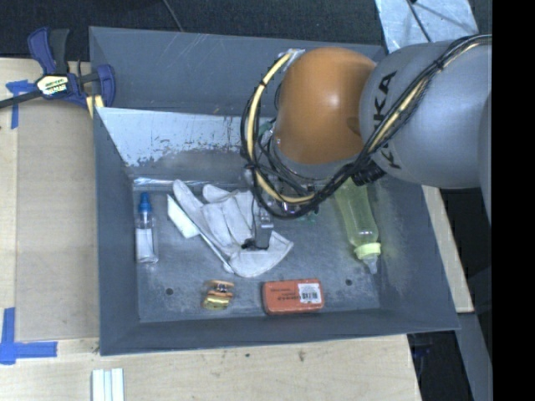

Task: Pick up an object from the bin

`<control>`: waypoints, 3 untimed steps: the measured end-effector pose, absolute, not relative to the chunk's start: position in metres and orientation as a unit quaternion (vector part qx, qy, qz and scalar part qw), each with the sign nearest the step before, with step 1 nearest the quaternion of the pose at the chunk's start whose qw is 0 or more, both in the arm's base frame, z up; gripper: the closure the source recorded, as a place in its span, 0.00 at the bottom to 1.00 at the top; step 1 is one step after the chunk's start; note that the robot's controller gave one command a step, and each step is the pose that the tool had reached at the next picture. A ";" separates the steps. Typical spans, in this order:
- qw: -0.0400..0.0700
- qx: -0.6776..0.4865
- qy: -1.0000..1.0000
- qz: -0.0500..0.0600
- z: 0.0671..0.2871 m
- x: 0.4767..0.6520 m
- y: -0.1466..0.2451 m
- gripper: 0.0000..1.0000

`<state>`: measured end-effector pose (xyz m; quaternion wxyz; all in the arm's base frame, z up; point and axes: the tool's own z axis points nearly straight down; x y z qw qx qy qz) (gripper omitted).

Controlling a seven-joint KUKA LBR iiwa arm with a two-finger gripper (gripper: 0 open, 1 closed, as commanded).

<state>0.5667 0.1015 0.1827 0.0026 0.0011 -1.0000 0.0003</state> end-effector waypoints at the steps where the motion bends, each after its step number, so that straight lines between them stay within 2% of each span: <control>1: -0.002 0.000 -1.000 0.000 0.188 0.568 0.101 0.00; 2: -0.003 -0.056 -0.998 -0.001 0.116 0.574 0.111 0.00; 3: 0.001 -0.061 -0.998 0.000 0.119 0.572 0.118 0.00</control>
Offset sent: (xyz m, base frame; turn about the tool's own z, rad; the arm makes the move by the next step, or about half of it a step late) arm 0.0084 0.0165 -0.1127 0.1831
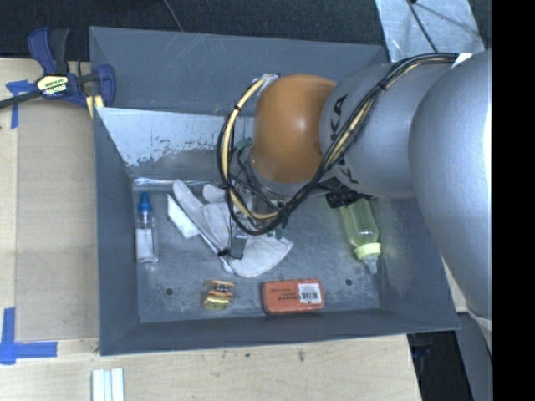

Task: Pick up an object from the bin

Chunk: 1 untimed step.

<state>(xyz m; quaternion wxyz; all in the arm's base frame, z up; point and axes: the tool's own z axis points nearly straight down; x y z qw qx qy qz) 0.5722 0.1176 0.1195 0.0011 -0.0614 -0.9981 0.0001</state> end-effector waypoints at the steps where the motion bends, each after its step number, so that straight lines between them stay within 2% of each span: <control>1: -0.002 -0.073 -0.997 -0.001 0.129 0.572 0.124 0.00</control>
Offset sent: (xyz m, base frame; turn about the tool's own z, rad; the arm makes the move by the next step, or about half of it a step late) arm -0.0024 0.0200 -0.0495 0.0755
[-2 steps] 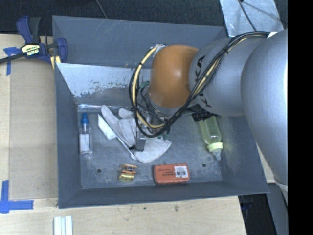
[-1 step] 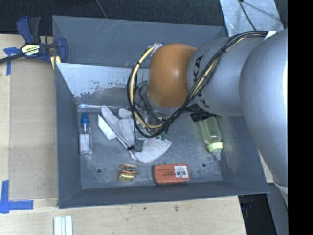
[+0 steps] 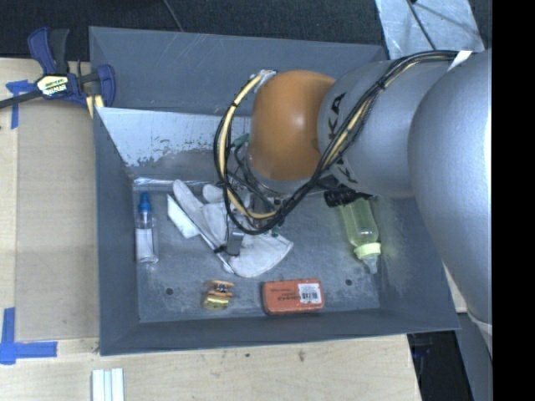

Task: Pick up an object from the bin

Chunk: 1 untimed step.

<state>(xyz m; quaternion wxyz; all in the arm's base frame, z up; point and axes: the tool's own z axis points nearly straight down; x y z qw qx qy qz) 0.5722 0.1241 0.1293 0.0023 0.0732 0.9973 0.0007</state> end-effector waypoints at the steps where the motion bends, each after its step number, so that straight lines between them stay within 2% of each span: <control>1: 0.001 0.097 0.995 0.001 0.075 0.571 0.136 0.00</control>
Offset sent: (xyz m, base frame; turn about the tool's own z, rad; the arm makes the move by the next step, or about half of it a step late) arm 0.0047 0.0063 -0.0593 0.0379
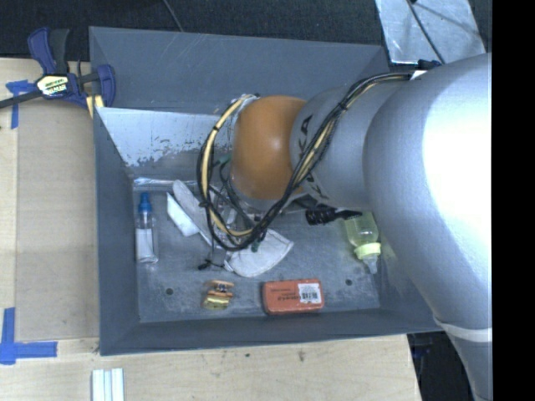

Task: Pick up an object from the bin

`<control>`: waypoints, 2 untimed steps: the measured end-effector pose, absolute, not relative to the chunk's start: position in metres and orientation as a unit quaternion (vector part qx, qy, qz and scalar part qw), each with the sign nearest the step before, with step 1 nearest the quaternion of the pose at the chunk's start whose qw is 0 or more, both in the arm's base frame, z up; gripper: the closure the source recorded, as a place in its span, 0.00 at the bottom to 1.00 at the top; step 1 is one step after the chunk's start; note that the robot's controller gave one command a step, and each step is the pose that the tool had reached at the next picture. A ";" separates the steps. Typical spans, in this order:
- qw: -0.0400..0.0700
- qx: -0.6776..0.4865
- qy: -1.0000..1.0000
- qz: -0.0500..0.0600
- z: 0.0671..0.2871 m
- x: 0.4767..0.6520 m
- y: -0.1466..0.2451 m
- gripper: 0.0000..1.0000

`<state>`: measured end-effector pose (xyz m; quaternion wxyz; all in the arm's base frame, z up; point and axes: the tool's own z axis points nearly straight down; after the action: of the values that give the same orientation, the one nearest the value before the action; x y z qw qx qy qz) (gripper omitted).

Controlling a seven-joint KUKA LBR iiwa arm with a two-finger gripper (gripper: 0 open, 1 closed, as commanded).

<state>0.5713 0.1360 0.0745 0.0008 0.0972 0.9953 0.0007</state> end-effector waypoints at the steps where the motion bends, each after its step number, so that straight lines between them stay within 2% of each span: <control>1: 0.010 0.092 0.996 0.003 0.076 0.583 0.131 1.00; 2: 0.010 0.092 0.996 0.003 0.076 0.583 0.131 1.00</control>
Offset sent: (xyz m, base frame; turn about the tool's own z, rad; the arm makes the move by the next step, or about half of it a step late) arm 0.0000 0.0000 0.0000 0.0000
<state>0.5828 0.1311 0.0759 0.0104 0.0924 0.9957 0.0032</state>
